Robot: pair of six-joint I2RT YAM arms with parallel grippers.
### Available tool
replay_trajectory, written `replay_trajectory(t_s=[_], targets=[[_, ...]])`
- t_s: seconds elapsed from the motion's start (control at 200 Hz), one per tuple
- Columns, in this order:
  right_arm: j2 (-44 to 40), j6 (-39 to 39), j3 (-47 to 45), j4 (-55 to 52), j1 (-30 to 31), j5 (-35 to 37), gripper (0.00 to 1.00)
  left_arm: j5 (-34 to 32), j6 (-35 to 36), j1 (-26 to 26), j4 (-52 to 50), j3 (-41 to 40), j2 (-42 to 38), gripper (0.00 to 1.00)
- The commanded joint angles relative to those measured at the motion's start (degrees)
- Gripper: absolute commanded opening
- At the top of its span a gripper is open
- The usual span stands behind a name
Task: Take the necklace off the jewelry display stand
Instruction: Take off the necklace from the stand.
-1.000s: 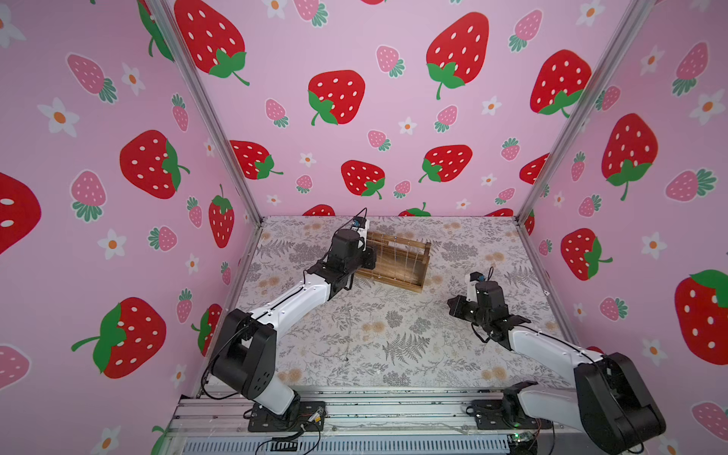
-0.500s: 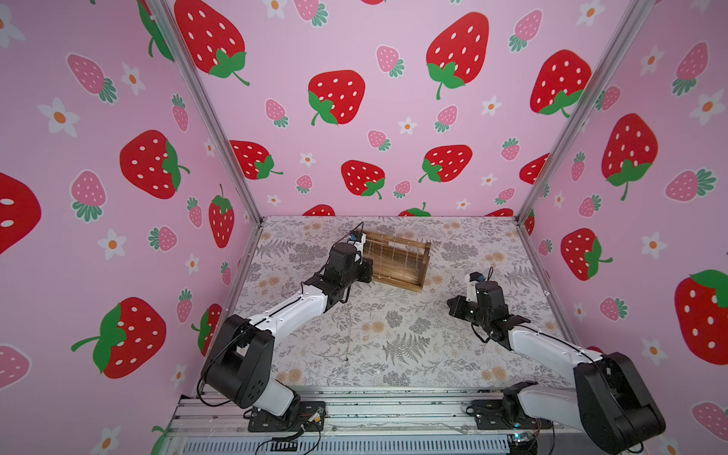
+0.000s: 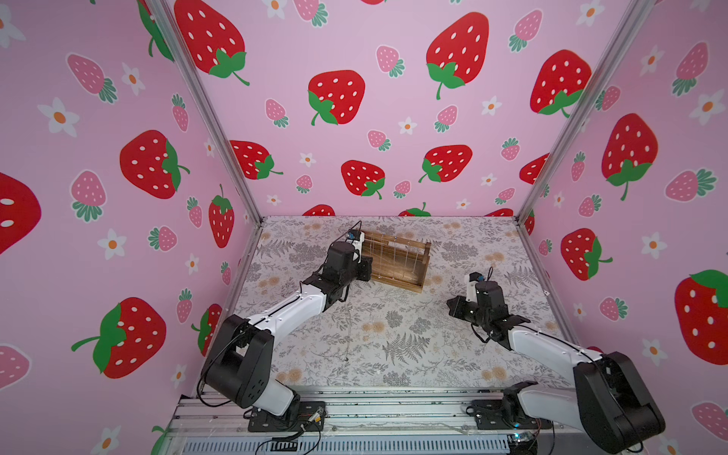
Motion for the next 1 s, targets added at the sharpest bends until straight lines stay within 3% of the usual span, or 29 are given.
replay_trajectory(t_s=[0.0, 0.53, 0.996], targets=[[0.1, 0.3, 0.4, 0.5, -0.4, -0.6, 0.07, 1.6, 0.2, 1.2, 0.9, 3.7, 0.1, 0.3], [-0.6, 0.4, 0.2, 0.3, -0.5, -0.5, 0.07, 8.1, -1.1, 2.2, 4.5, 6.2, 3.6, 0.29], [-0.6, 0.4, 0.2, 0.5, -0.5, -0.9, 0.07, 8.6, -0.8, 2.1, 4.9, 7.8, 4.8, 0.29]])
